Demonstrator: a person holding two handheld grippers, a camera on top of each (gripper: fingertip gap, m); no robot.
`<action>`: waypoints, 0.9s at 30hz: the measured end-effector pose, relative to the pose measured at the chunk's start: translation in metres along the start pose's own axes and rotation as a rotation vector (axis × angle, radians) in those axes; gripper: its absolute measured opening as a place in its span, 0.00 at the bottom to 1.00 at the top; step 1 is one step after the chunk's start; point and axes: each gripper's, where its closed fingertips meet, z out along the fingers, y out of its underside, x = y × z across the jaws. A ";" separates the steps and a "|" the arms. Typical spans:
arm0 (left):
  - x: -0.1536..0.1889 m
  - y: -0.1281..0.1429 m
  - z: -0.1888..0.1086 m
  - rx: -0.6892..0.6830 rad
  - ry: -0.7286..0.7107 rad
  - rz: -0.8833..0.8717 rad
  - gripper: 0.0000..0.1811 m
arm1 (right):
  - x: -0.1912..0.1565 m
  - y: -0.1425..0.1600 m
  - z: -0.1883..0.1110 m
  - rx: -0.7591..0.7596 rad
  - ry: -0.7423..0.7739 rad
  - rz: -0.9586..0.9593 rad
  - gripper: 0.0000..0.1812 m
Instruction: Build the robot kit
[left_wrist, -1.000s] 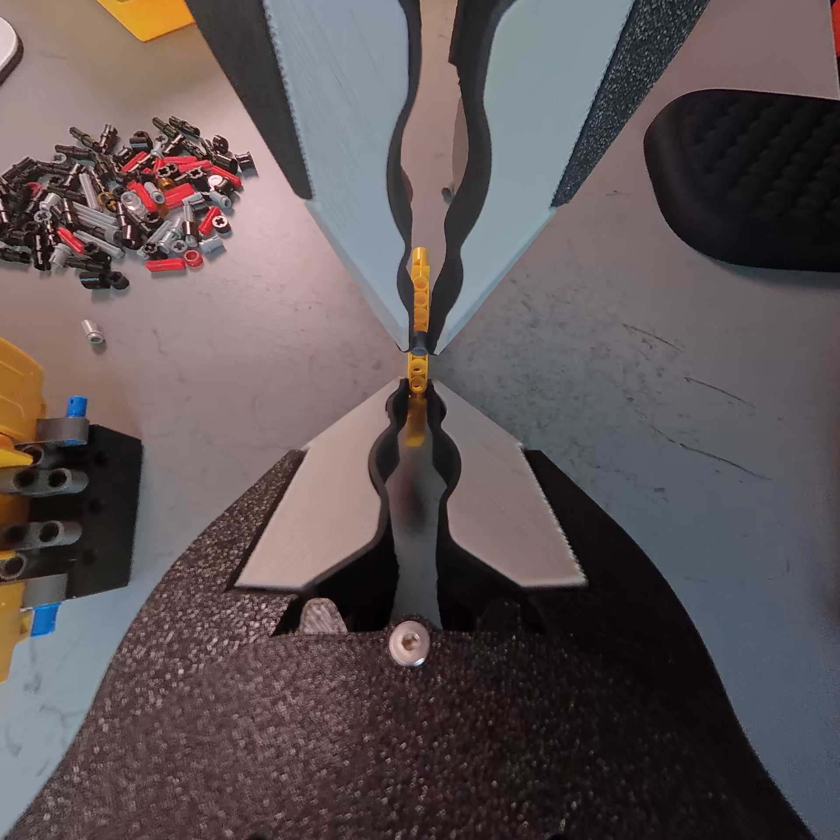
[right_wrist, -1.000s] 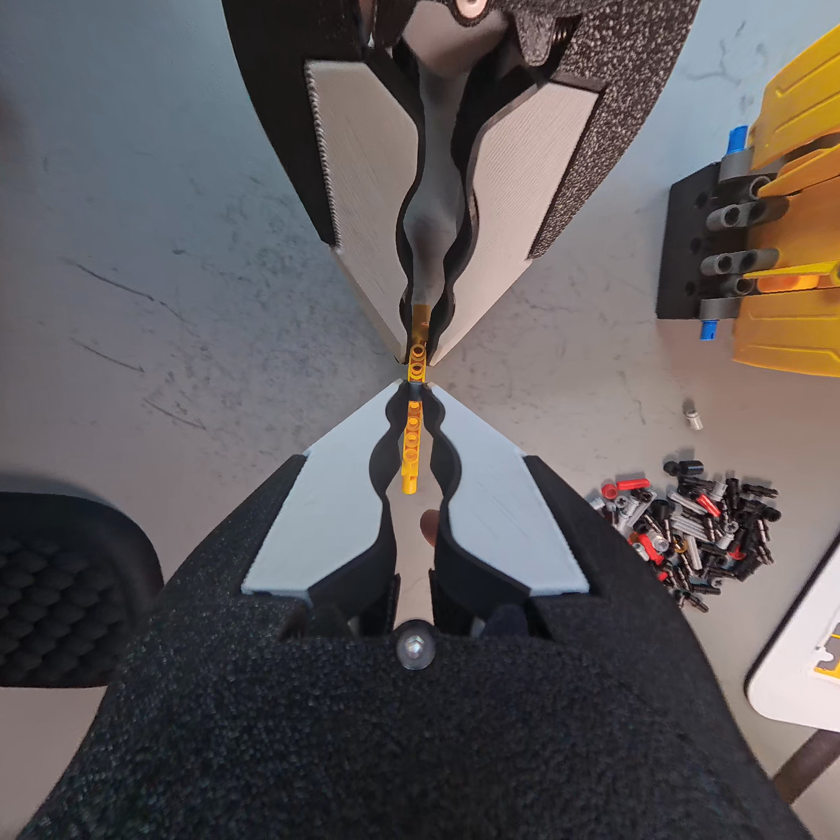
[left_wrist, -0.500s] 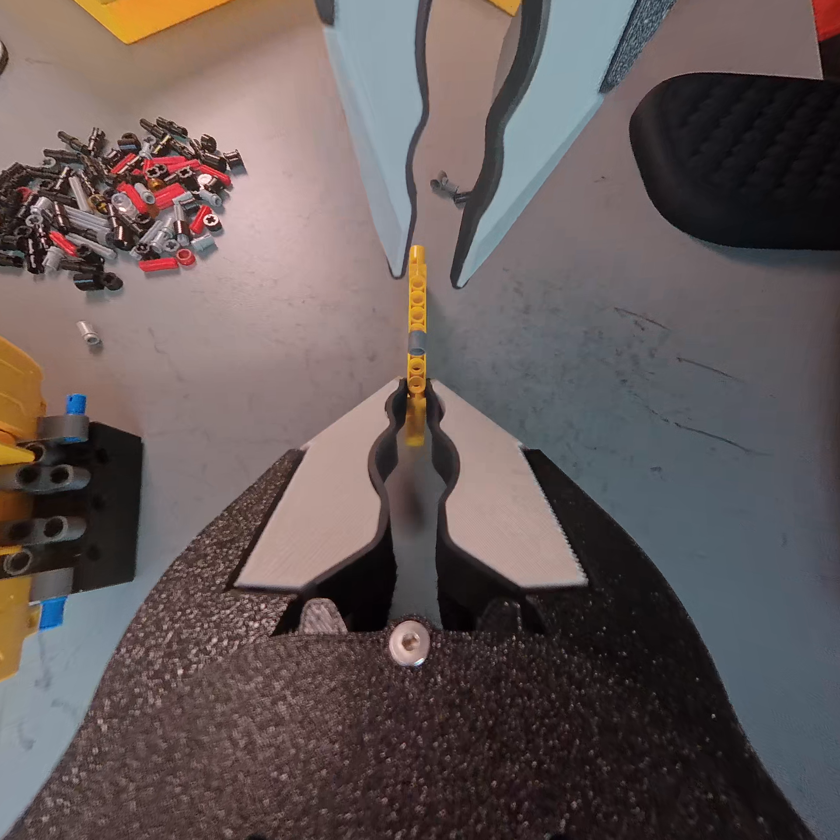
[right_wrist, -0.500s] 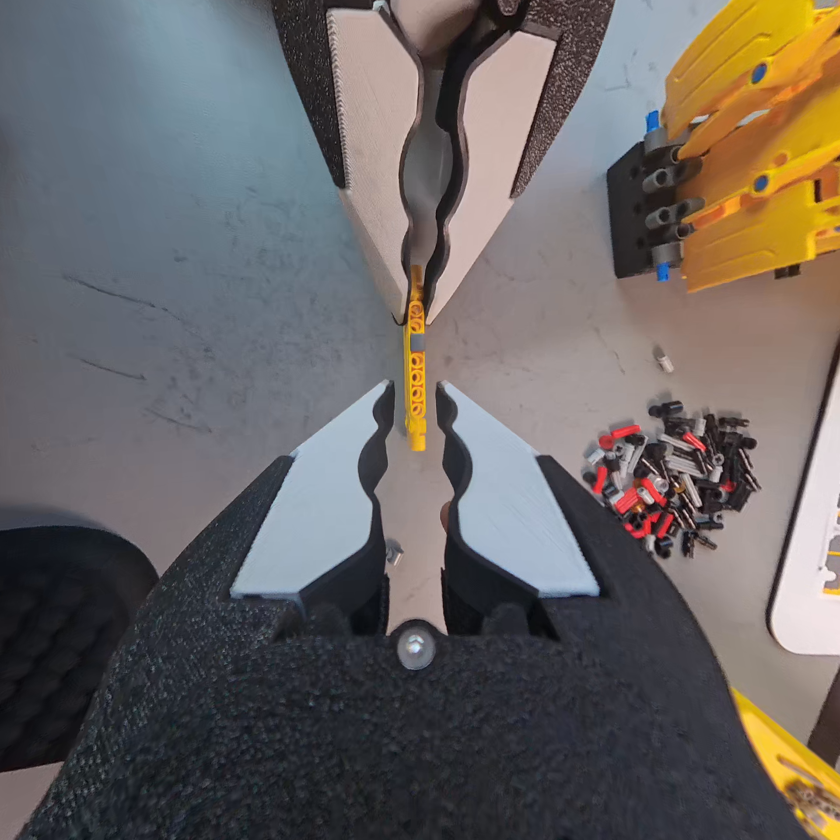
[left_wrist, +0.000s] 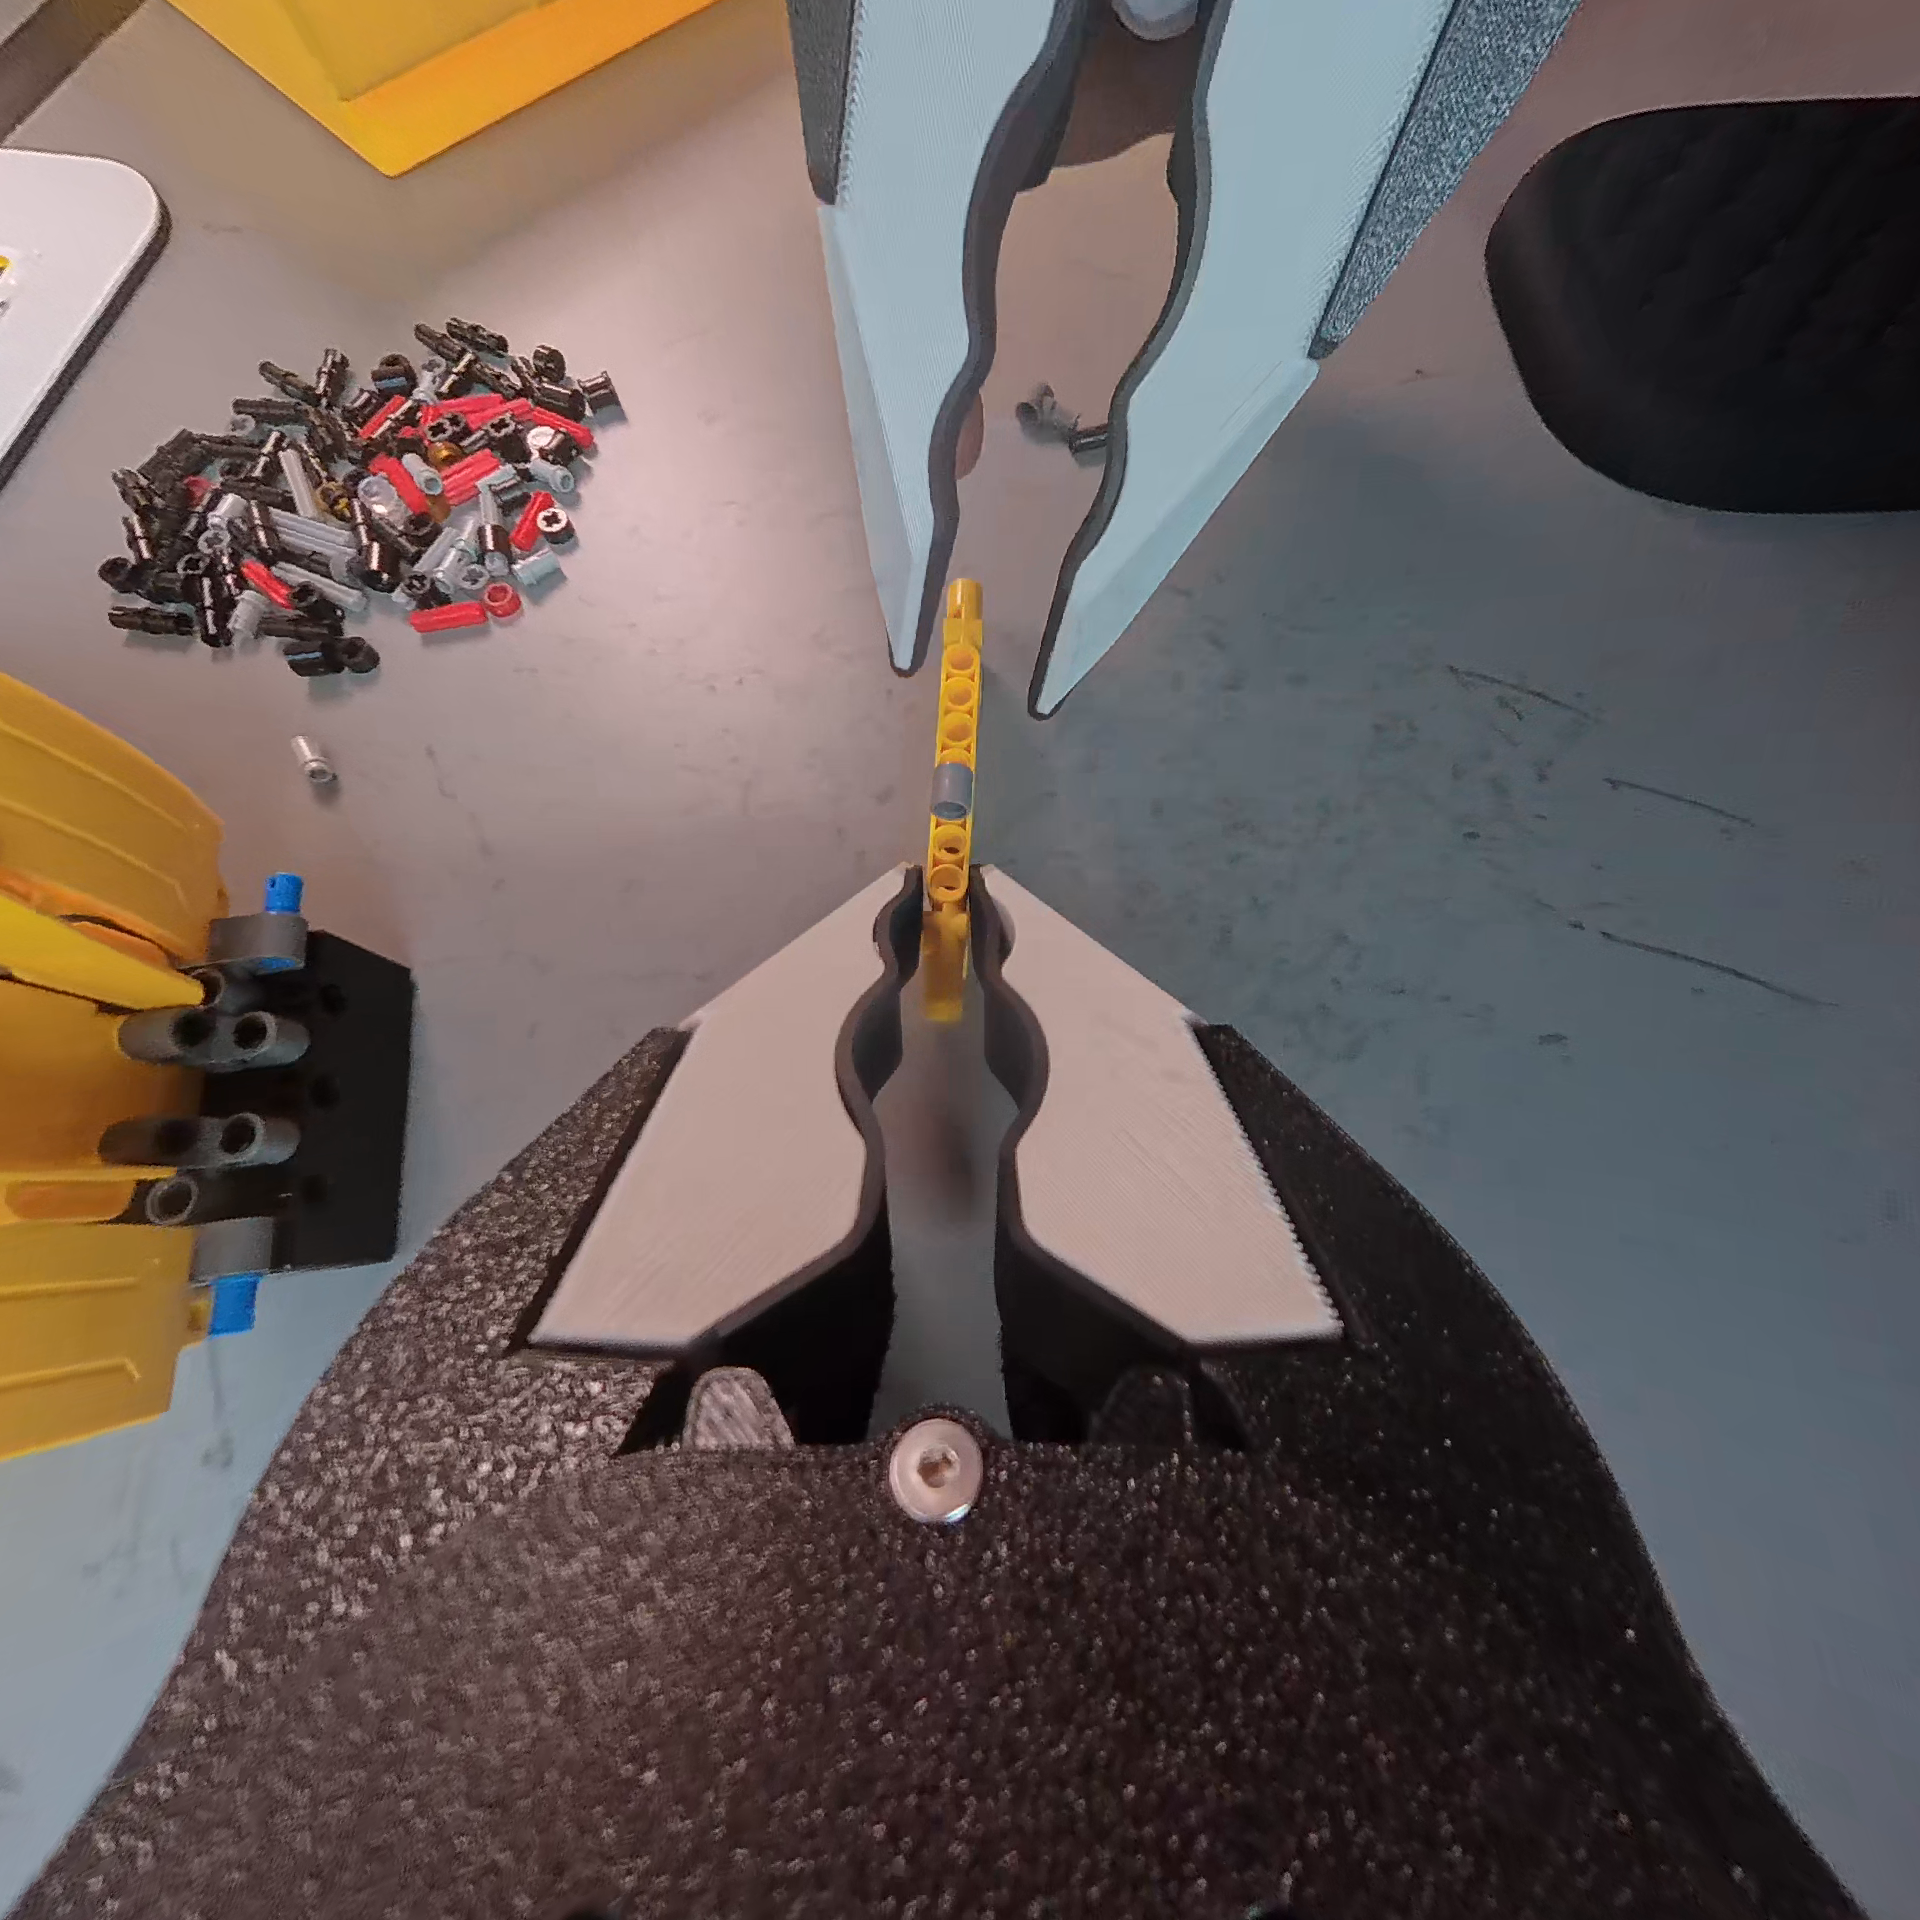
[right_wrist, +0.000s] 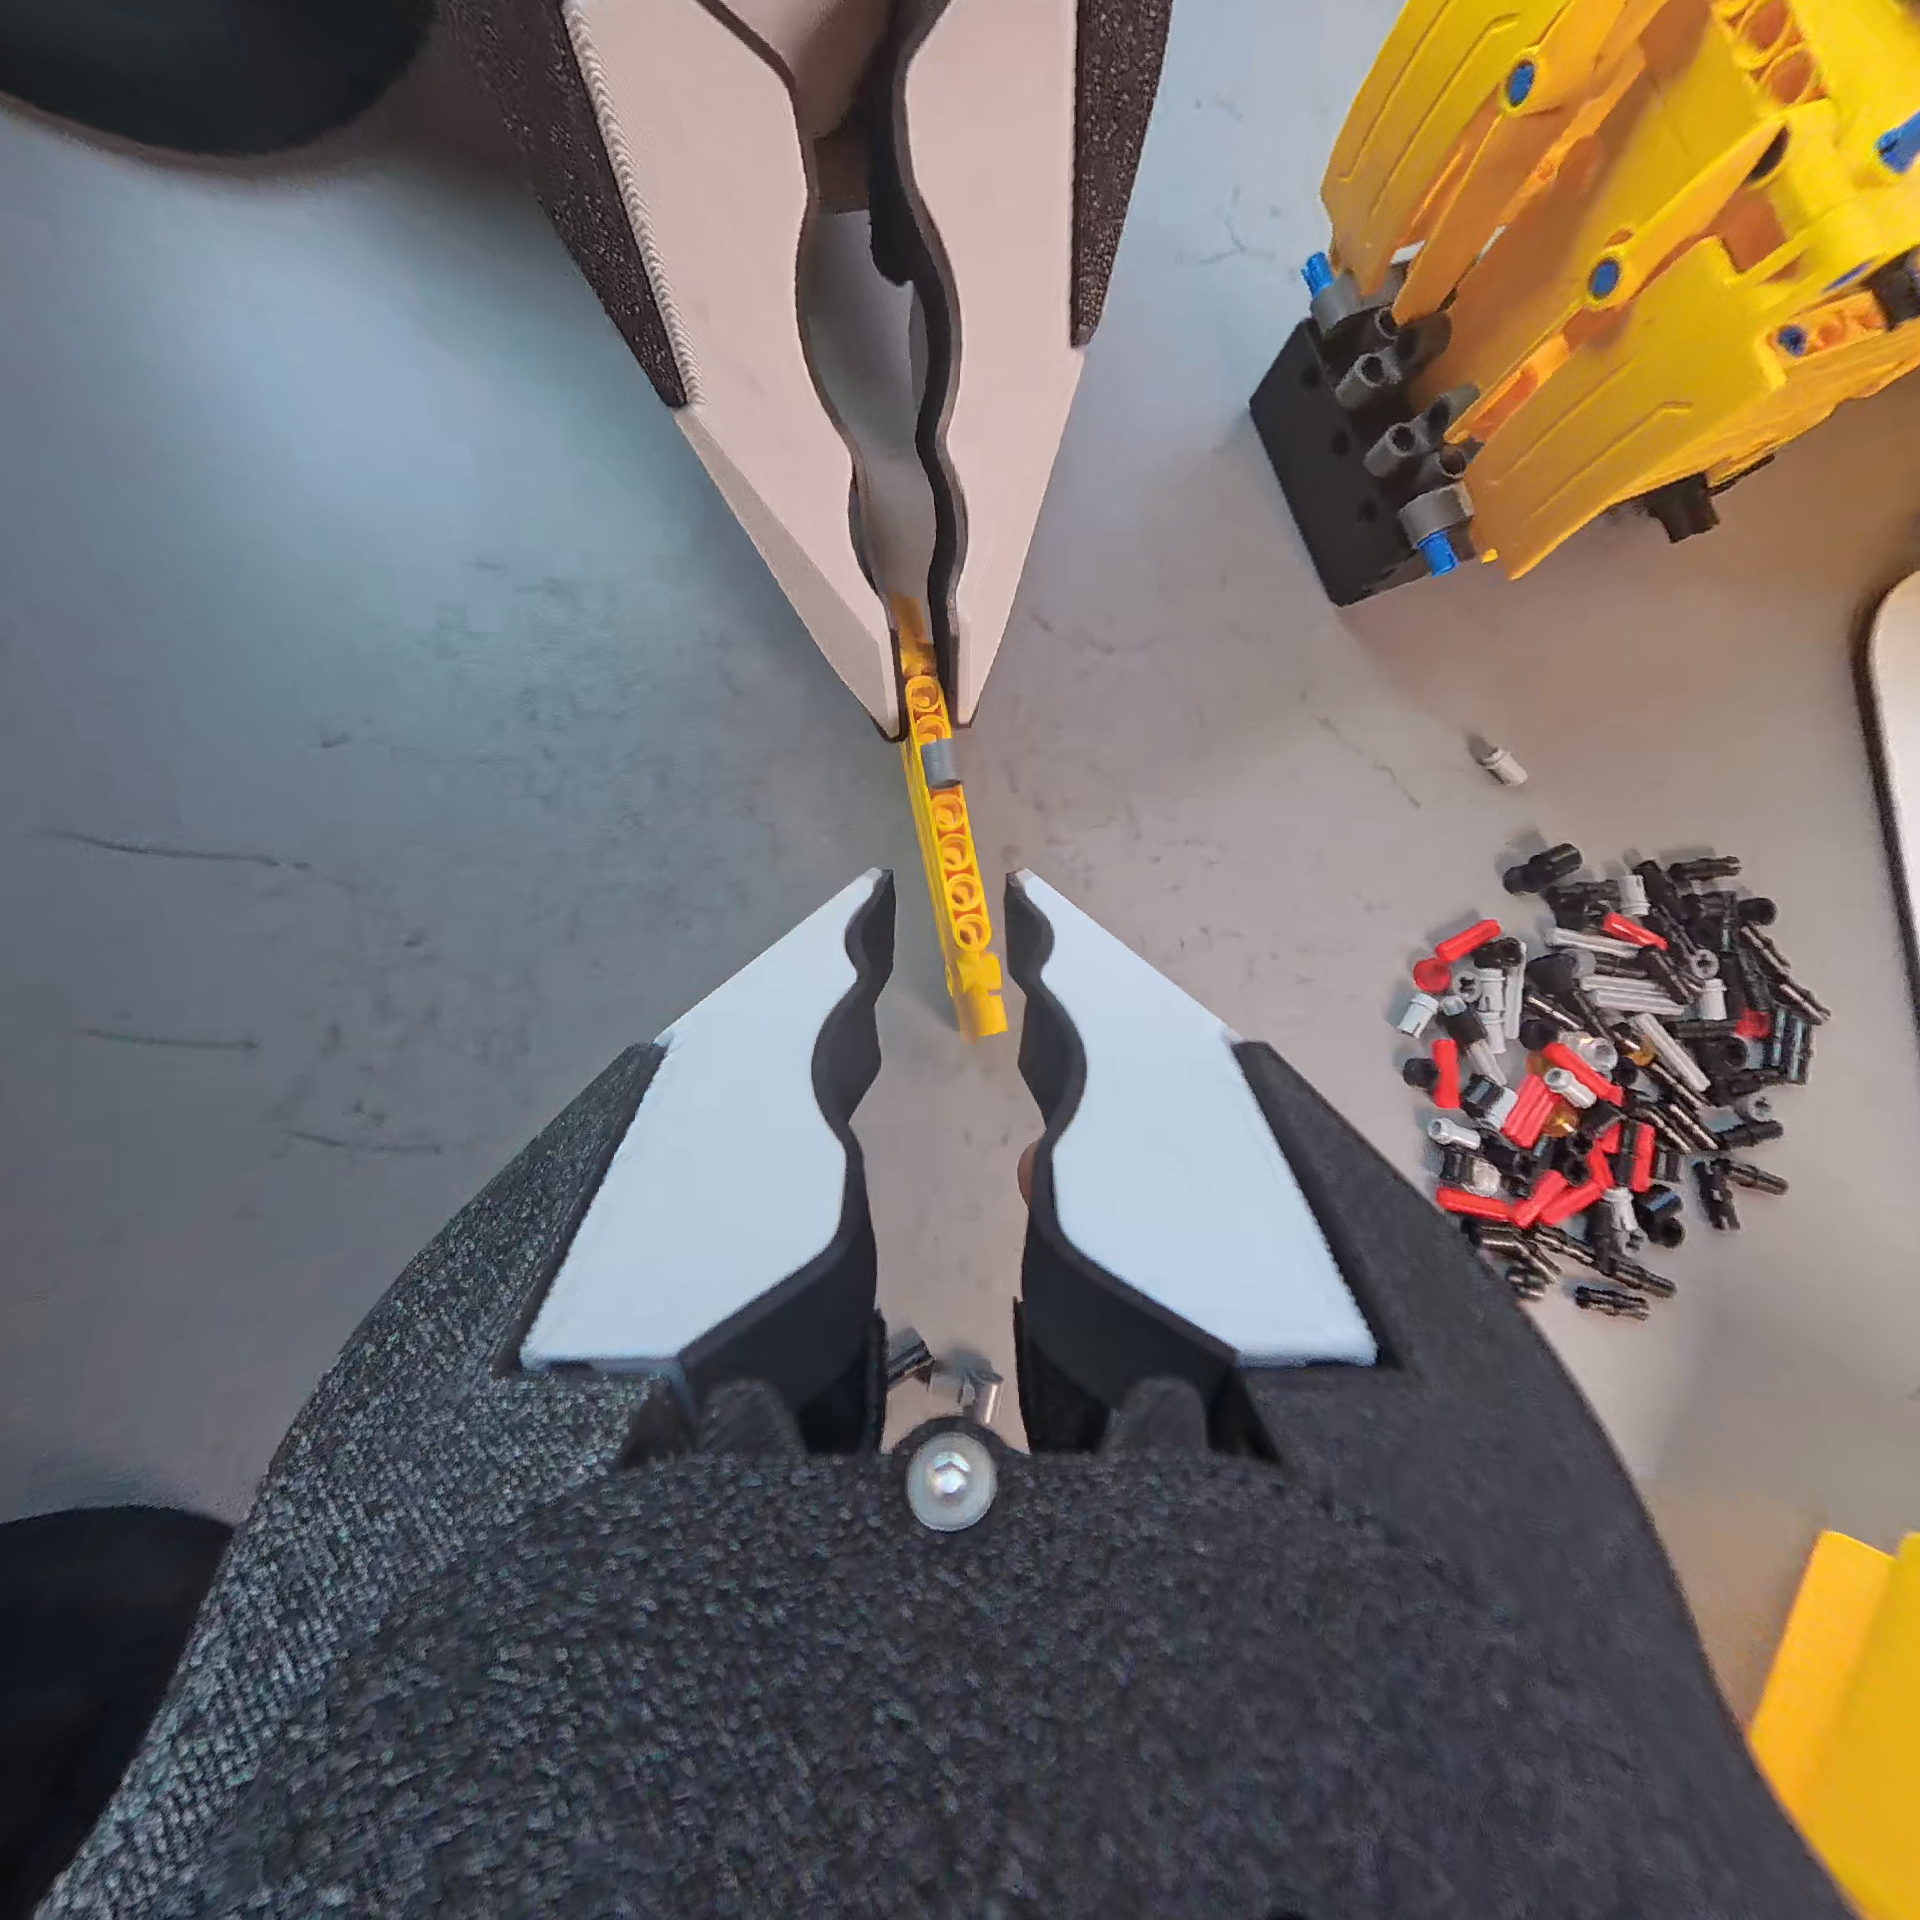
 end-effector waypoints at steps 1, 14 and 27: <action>-0.001 0.000 -0.001 0.003 -0.007 0.003 0.04 | 0.001 0.001 0.001 0.015 0.007 0.012 0.12; -0.007 0.002 -0.004 0.007 -0.047 0.001 0.05 | 0.007 0.007 0.004 0.098 0.050 0.074 0.04; -0.013 0.003 -0.008 0.019 -0.057 0.033 0.06 | 0.026 0.018 -0.037 0.177 0.135 0.227 0.09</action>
